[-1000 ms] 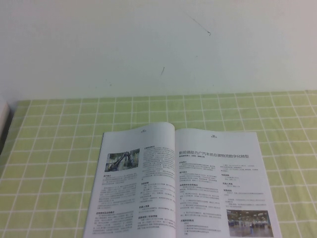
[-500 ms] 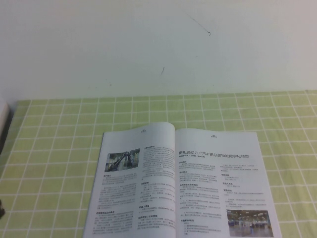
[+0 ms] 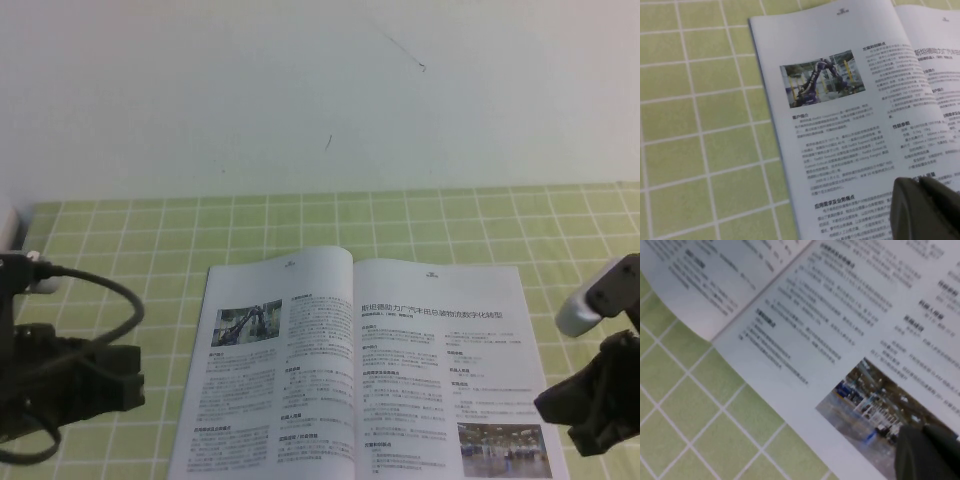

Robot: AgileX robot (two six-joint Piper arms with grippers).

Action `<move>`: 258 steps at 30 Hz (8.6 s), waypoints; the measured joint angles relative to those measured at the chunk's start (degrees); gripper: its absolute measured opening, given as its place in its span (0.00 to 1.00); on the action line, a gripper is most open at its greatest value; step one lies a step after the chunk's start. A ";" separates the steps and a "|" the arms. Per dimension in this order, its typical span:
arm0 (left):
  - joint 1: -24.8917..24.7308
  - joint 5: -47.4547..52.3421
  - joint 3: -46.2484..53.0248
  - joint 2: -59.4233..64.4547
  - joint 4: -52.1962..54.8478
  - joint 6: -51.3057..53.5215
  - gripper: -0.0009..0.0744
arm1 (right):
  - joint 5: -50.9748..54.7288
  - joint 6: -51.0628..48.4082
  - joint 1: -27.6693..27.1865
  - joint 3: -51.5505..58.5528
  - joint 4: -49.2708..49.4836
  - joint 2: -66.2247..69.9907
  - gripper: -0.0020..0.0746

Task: Close book
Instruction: 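Close the open booklet and leave it lying on the table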

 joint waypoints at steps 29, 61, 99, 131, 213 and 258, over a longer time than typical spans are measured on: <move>0.00 -11.18 -10.80 41.38 -19.72 16.69 0.01 | -3.97 -0.57 1.02 -1.21 1.25 20.36 0.02; -21.35 4.24 -28.06 44.41 -32.96 25.60 0.01 | 3.76 6.06 1.02 -6.63 -6.72 17.09 0.02; -15.58 5.96 -30.86 50.50 43.30 -36.99 0.01 | 6.83 17.30 0.91 -9.92 -15.49 24.77 0.02; -31.92 -3.35 -30.95 45.73 22.59 -26.31 0.01 | 6.59 16.17 0.91 -9.92 -15.23 24.84 0.02; -31.64 -12.00 13.08 -25.42 92.66 -87.86 0.01 | 1.17 28.36 0.91 21.30 -30.99 -60.91 0.02; 3.78 -8.76 33.03 -57.16 39.67 -26.58 0.01 | 1.17 27.88 0.91 21.40 -30.11 -60.91 0.02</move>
